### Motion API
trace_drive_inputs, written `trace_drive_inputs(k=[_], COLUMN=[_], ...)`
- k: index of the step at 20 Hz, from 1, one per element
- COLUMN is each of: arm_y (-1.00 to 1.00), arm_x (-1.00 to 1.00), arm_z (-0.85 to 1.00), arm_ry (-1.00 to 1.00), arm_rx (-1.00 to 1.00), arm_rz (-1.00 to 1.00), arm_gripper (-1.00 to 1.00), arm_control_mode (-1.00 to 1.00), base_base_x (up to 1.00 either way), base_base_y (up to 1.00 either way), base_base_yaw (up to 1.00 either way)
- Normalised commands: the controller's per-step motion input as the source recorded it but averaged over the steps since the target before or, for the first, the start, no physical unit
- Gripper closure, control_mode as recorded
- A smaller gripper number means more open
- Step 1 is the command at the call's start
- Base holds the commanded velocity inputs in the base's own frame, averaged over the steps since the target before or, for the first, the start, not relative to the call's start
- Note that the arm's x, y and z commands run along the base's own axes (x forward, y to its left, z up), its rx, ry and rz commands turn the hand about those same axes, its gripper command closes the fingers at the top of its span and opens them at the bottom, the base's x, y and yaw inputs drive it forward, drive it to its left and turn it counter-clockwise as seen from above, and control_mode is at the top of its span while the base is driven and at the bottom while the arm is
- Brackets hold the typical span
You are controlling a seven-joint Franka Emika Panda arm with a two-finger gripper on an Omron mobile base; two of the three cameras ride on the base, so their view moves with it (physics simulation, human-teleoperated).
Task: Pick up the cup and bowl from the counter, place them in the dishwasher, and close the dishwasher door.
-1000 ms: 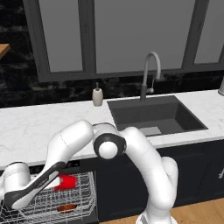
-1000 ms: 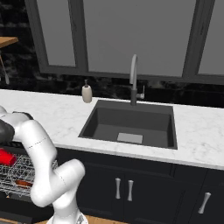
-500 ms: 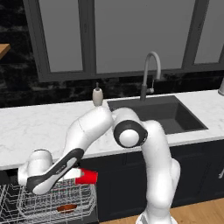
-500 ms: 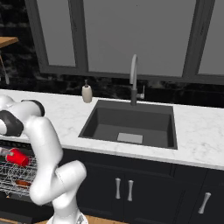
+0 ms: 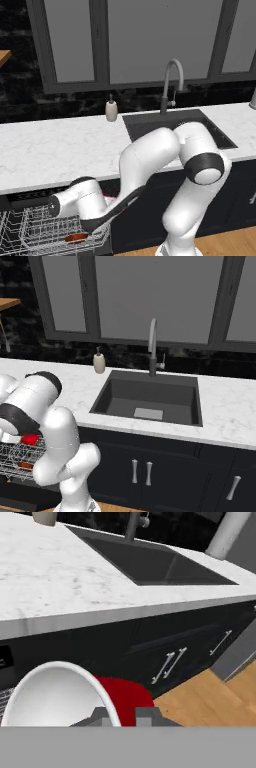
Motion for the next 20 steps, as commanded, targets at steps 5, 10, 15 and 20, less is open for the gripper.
trace_drive_inputs(k=[5,10,15,20], arm_y=[0.28,0.53,0.51,0.60], arm_x=[-0.46,-0.03,0.03,0.00], arm_z=[-0.17,-0.18,-0.29,-0.44], arm_ry=[-0.30,0.15,0.43,0.32], arm_rx=[0.37,0.10,0.05,-0.06], arm_rz=[0.24,0.11,0.07,0.03], arm_gripper=[1.00,1.00,1.00,1.00], arm_control_mode=[-1.00,-1.00,-1.00,-1.00], base_base_x=[0.00,0.00,0.00,0.00], base_base_y=[0.00,0.00,0.00,0.00], base_base_yaw=[0.00,0.00,0.00,0.00])
